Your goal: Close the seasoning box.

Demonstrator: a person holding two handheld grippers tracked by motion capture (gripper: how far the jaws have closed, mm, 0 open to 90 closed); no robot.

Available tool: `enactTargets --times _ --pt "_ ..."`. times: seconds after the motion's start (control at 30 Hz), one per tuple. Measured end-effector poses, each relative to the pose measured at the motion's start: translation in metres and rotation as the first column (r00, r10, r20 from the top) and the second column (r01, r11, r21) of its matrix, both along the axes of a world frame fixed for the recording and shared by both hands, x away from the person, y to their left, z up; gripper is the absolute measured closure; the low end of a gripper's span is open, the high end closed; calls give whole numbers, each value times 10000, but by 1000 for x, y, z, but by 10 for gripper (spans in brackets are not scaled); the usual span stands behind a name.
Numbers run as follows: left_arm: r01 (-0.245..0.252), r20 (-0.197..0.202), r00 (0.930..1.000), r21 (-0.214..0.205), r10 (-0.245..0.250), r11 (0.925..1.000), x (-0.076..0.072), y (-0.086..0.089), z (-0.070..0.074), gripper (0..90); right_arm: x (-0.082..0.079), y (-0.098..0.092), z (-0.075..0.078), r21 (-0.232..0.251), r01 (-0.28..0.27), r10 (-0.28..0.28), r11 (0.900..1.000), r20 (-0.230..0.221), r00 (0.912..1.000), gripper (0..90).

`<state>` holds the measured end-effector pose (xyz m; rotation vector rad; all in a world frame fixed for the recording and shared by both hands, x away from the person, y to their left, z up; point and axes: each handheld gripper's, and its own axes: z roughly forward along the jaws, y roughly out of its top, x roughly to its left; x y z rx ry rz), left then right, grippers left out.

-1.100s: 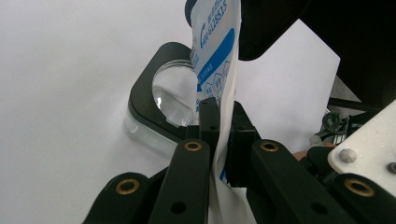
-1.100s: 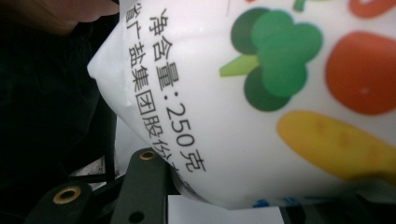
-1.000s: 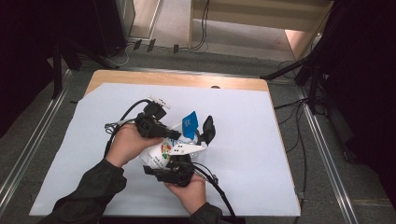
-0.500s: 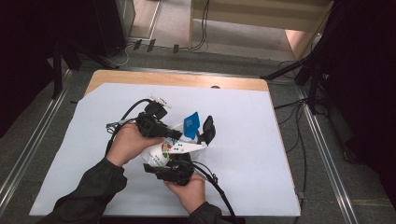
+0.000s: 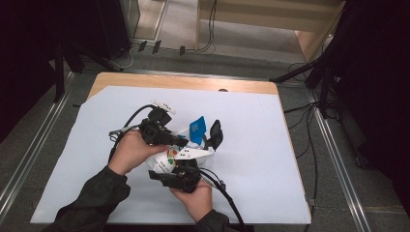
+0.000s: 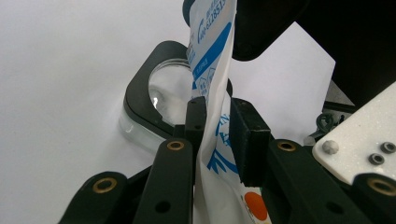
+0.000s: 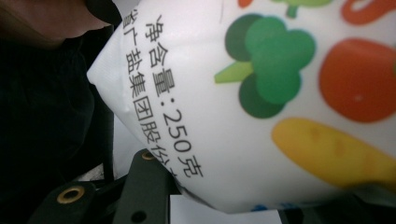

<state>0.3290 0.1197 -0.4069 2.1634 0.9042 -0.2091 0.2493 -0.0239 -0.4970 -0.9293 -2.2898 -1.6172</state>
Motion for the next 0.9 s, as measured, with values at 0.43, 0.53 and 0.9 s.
enactTargets --times 0.43,0.53,0.9 --pt "-92 72 9999 -231 93 9997 -3 7 3 827 -1 -3 2 114 -4 3 9999 120 9999 672" --pt "-126 165 9998 -137 129 9998 -3 5 3 864 -1 -1 2 -3 -23 23 10000 208 9998 672" --pt "-275 146 9995 -178 278 9995 -1 3 1 865 -1 0 4 -208 14 -7 9998 342 9994 661"
